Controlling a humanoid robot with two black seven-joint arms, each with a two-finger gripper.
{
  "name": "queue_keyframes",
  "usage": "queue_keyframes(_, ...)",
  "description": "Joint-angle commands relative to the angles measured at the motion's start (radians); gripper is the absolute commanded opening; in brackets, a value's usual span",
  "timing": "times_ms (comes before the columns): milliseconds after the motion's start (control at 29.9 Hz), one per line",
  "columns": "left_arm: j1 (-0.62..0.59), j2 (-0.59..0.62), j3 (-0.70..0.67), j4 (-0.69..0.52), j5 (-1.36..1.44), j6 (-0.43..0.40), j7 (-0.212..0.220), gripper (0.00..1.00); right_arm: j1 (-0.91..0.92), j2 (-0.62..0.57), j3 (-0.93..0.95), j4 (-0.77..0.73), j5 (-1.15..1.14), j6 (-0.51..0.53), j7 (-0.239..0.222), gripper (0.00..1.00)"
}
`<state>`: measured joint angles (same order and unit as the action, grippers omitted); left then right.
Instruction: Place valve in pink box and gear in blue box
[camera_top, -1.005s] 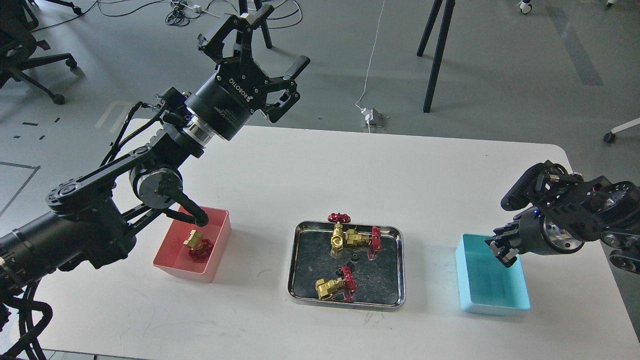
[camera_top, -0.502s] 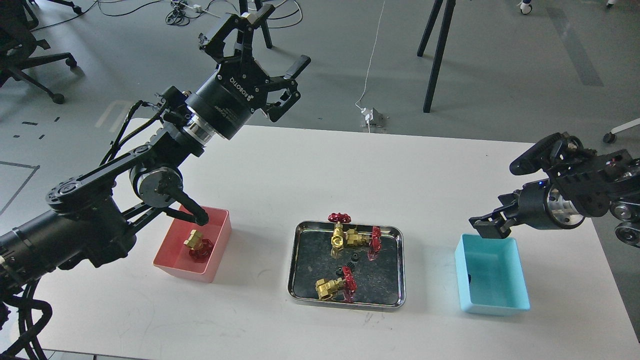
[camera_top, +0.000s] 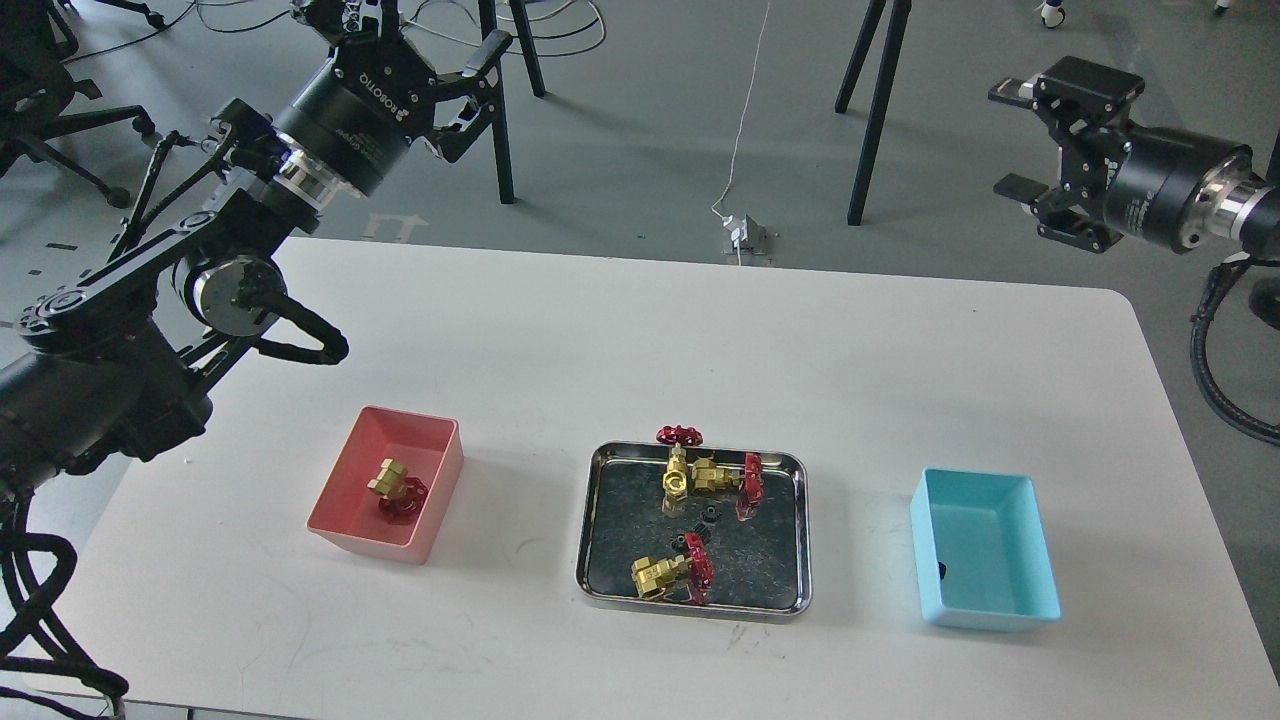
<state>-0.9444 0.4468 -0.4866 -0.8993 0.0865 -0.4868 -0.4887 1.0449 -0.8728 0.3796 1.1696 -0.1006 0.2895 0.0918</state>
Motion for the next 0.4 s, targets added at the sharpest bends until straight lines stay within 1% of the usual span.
queue_keyframes(0, 0.007, -0.025, -0.073, 0.034, -0.131, -0.002, 0.000, 0.93, -0.003, 0.095, 0.050, -0.111, 0.336, 0.126, 0.116, 1.00)
queue_keyframes(33, 0.021, -0.026, -0.101, 0.036, -0.171, -0.002, 0.000, 0.96, -0.005, 0.118, 0.051, -0.149, 0.357, 0.199, 0.144, 1.00)
queue_keyframes(100, 0.070, -0.025, -0.141, 0.037, -0.201, -0.002, 0.000, 0.97, -0.005, 0.175, 0.050, -0.218, 0.372, 0.199, 0.173, 1.00)
queue_keyframes(201, 0.107, -0.013, -0.141, 0.034, -0.199, -0.002, 0.000, 0.98, -0.009, 0.241, 0.048, -0.283, 0.369, 0.199, 0.175, 1.00)
queue_keyframes(368, 0.116, -0.011, -0.135, 0.033, -0.197, -0.002, 0.000, 0.99, -0.014, 0.267, 0.051, -0.308, 0.366, 0.199, 0.177, 1.00)
